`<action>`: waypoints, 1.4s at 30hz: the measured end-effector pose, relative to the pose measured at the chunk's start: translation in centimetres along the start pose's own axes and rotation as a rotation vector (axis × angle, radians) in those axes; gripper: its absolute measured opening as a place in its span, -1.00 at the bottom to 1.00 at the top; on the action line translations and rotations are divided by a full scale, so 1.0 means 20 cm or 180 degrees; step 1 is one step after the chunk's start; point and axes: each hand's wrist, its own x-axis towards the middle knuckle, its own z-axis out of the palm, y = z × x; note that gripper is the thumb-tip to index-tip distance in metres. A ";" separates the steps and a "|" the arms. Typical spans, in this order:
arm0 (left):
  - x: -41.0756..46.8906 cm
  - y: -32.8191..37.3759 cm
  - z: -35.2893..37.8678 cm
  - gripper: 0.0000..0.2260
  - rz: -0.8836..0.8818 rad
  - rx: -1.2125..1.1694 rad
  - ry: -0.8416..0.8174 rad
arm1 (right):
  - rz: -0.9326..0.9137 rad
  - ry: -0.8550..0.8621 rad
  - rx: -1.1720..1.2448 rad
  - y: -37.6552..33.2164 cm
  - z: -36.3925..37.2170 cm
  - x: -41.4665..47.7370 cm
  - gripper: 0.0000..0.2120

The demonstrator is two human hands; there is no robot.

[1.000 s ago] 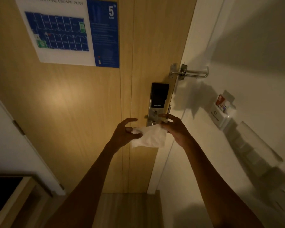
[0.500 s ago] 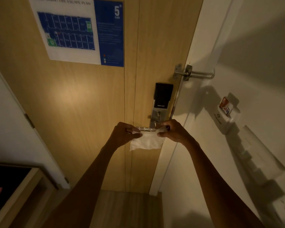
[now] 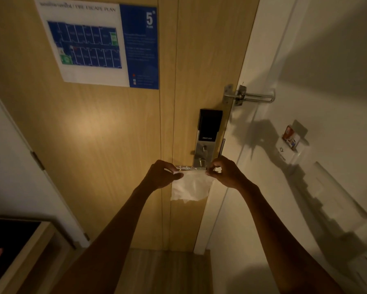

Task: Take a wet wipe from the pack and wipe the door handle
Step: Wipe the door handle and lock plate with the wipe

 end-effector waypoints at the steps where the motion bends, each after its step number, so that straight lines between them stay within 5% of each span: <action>1: 0.00 0.00 0.00 -0.77 0.0007 -0.0038 -0.0003 | 0.0067 -0.0044 0.0094 0.02 0.01 0.00 -0.77; 7: -0.02 -0.03 0.05 -0.85 0.0083 -0.0338 0.0055 | 0.0270 -0.0386 0.0431 0.07 0.05 -0.03 -0.79; 14: -0.06 -0.03 0.08 -0.81 -0.0010 -0.1004 -0.0148 | 0.0685 -0.0086 0.1371 0.15 0.10 -0.07 -0.79; 19: -0.06 -0.07 0.13 -0.76 -0.0243 -0.1124 0.0136 | 0.0906 -0.0691 0.1517 0.16 0.13 -0.11 -0.69; 29: -0.08 -0.07 0.21 -0.77 -0.0214 -0.0817 0.0569 | 0.1525 0.0338 0.2016 0.11 0.20 -0.09 -0.74; 33: -0.11 0.00 0.24 -0.80 -0.0477 -0.1442 0.0486 | 0.1179 0.0703 0.1834 0.05 0.27 -0.09 -0.71; 42: -0.12 0.08 0.22 -0.75 -0.0657 -0.1890 0.0014 | 0.0701 0.0122 0.2036 -0.01 0.26 -0.11 -0.75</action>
